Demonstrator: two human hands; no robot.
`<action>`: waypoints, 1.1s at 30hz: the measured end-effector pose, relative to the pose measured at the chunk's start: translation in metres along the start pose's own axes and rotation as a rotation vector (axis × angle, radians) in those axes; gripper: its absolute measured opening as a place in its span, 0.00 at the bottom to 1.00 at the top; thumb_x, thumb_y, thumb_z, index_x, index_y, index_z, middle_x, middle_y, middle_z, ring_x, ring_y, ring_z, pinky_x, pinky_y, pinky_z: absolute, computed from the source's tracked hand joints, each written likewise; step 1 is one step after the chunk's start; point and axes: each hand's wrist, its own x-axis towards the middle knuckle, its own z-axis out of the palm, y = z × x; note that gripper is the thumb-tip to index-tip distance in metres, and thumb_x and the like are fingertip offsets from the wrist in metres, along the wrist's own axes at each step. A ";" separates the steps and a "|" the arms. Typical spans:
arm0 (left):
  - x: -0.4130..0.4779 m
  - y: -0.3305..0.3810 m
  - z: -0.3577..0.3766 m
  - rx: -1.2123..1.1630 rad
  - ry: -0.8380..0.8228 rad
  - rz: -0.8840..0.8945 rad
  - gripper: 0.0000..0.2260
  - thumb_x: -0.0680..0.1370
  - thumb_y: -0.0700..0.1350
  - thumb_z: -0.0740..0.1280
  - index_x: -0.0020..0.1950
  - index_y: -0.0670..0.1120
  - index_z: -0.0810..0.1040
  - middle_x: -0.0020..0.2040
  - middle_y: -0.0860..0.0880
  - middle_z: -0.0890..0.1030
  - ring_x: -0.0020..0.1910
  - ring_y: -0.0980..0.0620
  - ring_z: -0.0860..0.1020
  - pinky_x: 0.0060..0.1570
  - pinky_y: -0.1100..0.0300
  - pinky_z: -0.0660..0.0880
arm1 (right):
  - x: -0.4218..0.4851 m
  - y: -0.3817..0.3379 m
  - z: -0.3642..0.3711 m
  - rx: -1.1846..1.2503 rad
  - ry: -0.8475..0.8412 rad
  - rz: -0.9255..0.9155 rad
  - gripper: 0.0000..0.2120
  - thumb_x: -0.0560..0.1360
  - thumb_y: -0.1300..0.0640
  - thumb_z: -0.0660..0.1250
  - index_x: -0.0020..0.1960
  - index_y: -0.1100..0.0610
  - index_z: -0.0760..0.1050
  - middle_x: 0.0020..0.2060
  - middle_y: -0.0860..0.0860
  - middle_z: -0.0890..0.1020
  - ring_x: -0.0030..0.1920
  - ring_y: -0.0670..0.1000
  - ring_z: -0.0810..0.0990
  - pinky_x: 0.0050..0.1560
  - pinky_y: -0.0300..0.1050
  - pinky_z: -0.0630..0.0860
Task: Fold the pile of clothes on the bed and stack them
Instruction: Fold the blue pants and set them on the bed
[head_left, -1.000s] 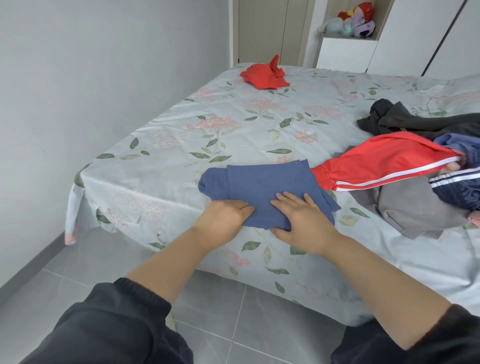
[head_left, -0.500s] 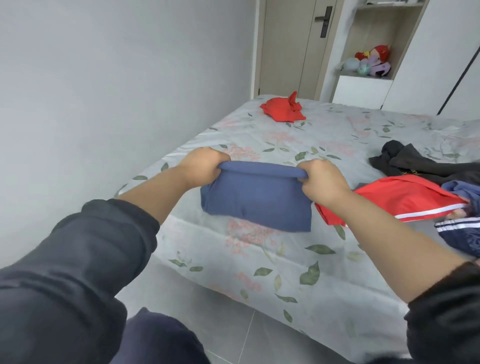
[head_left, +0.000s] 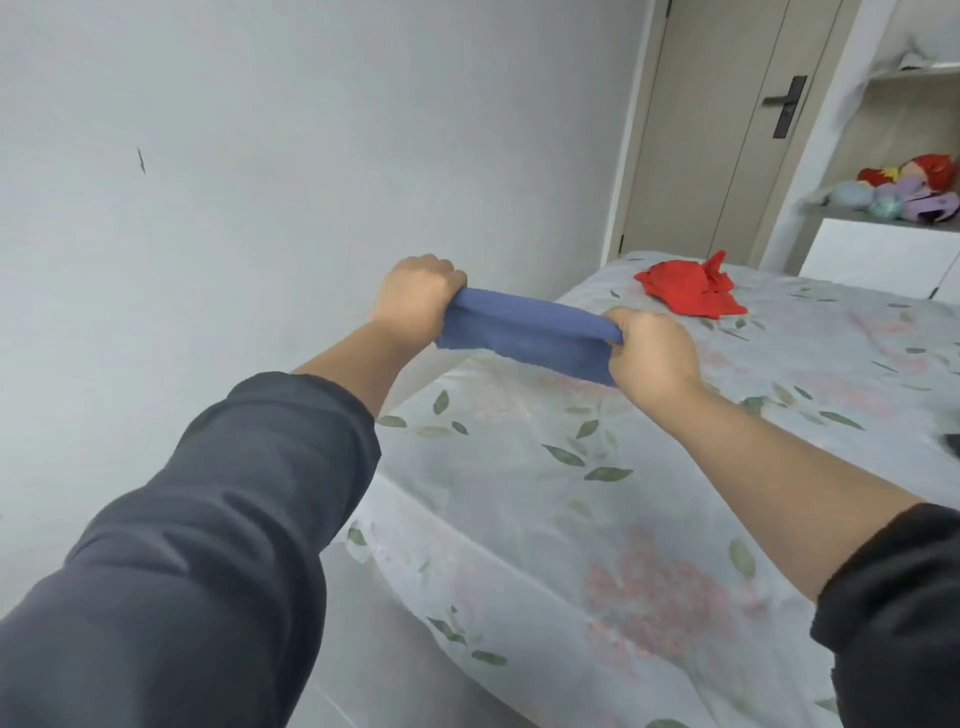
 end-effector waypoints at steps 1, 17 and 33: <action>-0.007 -0.007 0.012 0.004 0.060 0.067 0.12 0.65 0.27 0.63 0.45 0.37 0.78 0.42 0.39 0.78 0.45 0.40 0.76 0.44 0.51 0.69 | -0.003 -0.004 0.016 -0.047 -0.016 -0.030 0.14 0.68 0.71 0.59 0.50 0.60 0.76 0.40 0.61 0.79 0.40 0.62 0.76 0.33 0.47 0.64; -0.135 0.069 0.169 -0.246 -0.706 -0.133 0.24 0.83 0.56 0.42 0.79 0.55 0.45 0.79 0.50 0.45 0.78 0.48 0.43 0.73 0.43 0.41 | -0.118 -0.004 0.168 -0.081 -0.697 -0.126 0.31 0.81 0.43 0.49 0.78 0.50 0.42 0.78 0.50 0.42 0.77 0.50 0.41 0.76 0.53 0.41; -0.127 0.279 0.041 -0.413 -0.458 0.062 0.24 0.83 0.56 0.46 0.79 0.52 0.47 0.79 0.49 0.44 0.77 0.47 0.38 0.72 0.40 0.39 | -0.225 0.128 -0.004 -0.147 -0.384 0.174 0.34 0.79 0.47 0.57 0.78 0.55 0.46 0.78 0.52 0.45 0.77 0.50 0.43 0.74 0.54 0.41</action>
